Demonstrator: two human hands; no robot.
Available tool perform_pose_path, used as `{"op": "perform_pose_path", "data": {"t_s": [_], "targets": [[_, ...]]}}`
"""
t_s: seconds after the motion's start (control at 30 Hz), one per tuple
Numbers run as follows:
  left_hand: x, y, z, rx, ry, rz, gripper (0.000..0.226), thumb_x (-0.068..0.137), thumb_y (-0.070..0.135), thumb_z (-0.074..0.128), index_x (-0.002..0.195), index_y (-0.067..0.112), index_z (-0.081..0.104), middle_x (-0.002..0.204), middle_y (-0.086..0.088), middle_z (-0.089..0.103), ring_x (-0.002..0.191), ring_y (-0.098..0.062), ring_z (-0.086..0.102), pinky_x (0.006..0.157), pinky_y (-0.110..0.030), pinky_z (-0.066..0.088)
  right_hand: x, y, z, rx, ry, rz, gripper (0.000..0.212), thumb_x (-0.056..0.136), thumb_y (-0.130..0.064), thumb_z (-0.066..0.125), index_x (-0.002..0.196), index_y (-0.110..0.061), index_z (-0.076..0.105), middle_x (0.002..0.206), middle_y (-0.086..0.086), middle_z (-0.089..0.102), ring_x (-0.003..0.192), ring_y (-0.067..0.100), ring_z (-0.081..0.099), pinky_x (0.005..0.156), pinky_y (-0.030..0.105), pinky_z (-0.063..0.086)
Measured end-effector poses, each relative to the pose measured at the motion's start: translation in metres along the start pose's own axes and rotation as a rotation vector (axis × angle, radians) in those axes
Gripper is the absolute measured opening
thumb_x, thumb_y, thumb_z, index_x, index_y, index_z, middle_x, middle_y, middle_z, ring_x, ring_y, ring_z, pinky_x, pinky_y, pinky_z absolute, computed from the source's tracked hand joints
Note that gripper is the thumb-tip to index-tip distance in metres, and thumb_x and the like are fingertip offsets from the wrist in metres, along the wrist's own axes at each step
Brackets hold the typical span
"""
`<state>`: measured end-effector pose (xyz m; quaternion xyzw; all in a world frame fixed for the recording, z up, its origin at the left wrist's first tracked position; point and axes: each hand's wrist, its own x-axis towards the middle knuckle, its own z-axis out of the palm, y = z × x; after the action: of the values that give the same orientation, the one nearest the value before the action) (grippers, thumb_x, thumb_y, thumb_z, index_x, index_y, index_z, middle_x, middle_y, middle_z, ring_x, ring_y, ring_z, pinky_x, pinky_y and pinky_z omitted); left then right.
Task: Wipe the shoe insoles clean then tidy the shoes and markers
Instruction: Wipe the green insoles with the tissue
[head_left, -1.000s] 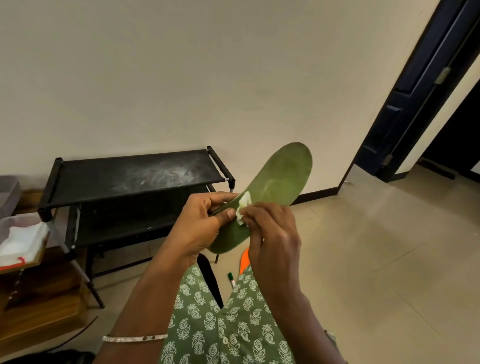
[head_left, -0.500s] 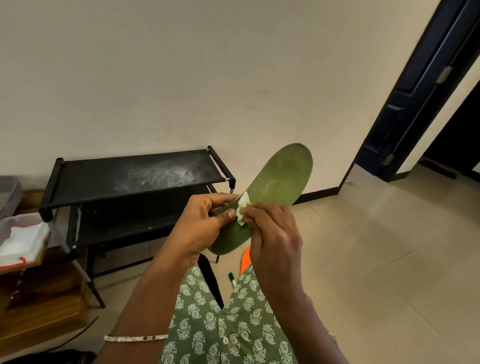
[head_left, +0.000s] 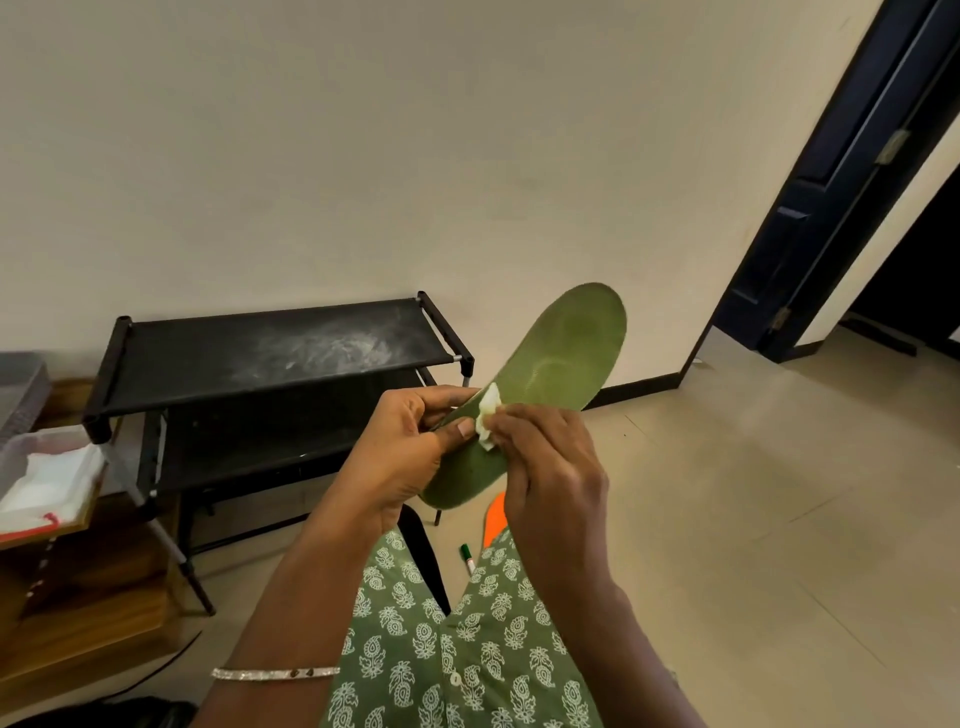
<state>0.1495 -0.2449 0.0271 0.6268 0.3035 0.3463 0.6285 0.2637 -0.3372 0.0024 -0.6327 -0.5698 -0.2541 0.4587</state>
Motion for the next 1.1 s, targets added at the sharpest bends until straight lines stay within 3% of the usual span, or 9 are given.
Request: {"op": "perform_pose_path", "data": {"t_s": [0.27, 0.37, 0.5, 0.63, 0.73, 0.83, 0.97, 1.1], "targets": [[0.0, 0.001, 0.003, -0.024, -0.004, -0.002, 0.03, 0.092, -0.006, 0.063, 0.105, 0.019, 0.074, 0.092, -0.002, 0.078, 0.085, -0.009, 0.072, 0.076, -0.02, 0.056, 0.017, 0.03, -0.002, -0.038, 0.012, 0.14, 0.018, 0.086, 0.006, 0.067, 0.097, -0.006, 0.075, 0.098, 0.004, 0.072, 0.092, 0.02, 0.063, 0.083, 0.014, 0.044], [0.001, 0.001, 0.003, -0.03, 0.006, -0.003, 0.03, 0.091, -0.005, 0.063, 0.105, 0.019, 0.075, 0.097, -0.002, 0.078, 0.095, -0.013, 0.073, 0.086, -0.026, 0.055, 0.006, 0.008, 0.0, -0.008, 0.014, 0.092, 0.015, 0.087, 0.004, 0.067, 0.097, -0.003, 0.075, 0.099, 0.007, 0.071, 0.094, 0.018, 0.062, 0.087, 0.01, 0.042], [0.0, -0.001, 0.001, -0.063, 0.014, -0.024, 0.031, 0.089, -0.004, 0.065, 0.114, 0.012, 0.073, 0.103, -0.004, 0.077, 0.103, -0.017, 0.071, 0.095, -0.034, 0.053, -0.005, -0.008, 0.0, 0.028, -0.073, -0.042, 0.025, 0.093, -0.011, 0.053, 0.1, -0.002, 0.074, 0.103, 0.008, 0.07, 0.097, 0.019, 0.061, 0.087, 0.023, 0.051], [0.001, -0.002, 0.0, -0.101, 0.014, -0.044, 0.029, 0.092, -0.004, 0.063, 0.117, 0.009, 0.071, 0.099, -0.008, 0.078, 0.097, -0.021, 0.073, 0.085, -0.029, 0.058, 0.007, 0.014, -0.002, -0.029, -0.006, 0.057, 0.016, 0.09, -0.001, 0.062, 0.096, -0.005, 0.075, 0.098, 0.006, 0.072, 0.093, 0.018, 0.061, 0.085, 0.014, 0.043], [0.001, -0.002, 0.002, -0.145, 0.018, -0.065, 0.028, 0.092, -0.005, 0.063, 0.115, 0.008, 0.071, 0.096, -0.01, 0.078, 0.089, -0.019, 0.075, 0.071, -0.023, 0.059, 0.009, 0.023, -0.002, -0.063, -0.002, 0.119, 0.016, 0.085, 0.004, 0.069, 0.096, -0.007, 0.076, 0.096, 0.003, 0.072, 0.091, 0.02, 0.062, 0.083, 0.014, 0.043], [0.001, -0.001, 0.003, -0.151, 0.042, -0.089, 0.028, 0.092, -0.005, 0.063, 0.113, 0.01, 0.072, 0.096, -0.008, 0.078, 0.09, -0.018, 0.075, 0.074, -0.024, 0.059, -0.003, 0.008, 0.0, -0.03, -0.016, 0.07, 0.014, 0.09, -0.003, 0.064, 0.097, -0.006, 0.076, 0.097, 0.004, 0.072, 0.092, 0.019, 0.061, 0.08, 0.02, 0.049], [0.002, -0.001, 0.002, -0.179, 0.091, -0.123, 0.027, 0.092, -0.003, 0.062, 0.11, 0.014, 0.073, 0.096, -0.004, 0.078, 0.087, -0.015, 0.074, 0.073, -0.028, 0.057, -0.022, -0.021, 0.0, 0.009, -0.084, -0.079, 0.045, 0.105, -0.028, 0.039, 0.097, -0.004, 0.076, 0.098, 0.007, 0.073, 0.094, 0.018, 0.063, 0.08, 0.024, 0.055], [0.0, 0.001, 0.003, -0.193, 0.074, -0.132, 0.026, 0.092, -0.003, 0.063, 0.107, 0.015, 0.073, 0.095, -0.005, 0.078, 0.086, -0.015, 0.074, 0.076, -0.029, 0.059, -0.015, -0.004, 0.0, -0.007, -0.086, -0.053, 0.025, 0.093, -0.014, 0.054, 0.099, -0.004, 0.076, 0.101, 0.007, 0.073, 0.095, 0.021, 0.062, 0.081, 0.028, 0.054]]}}
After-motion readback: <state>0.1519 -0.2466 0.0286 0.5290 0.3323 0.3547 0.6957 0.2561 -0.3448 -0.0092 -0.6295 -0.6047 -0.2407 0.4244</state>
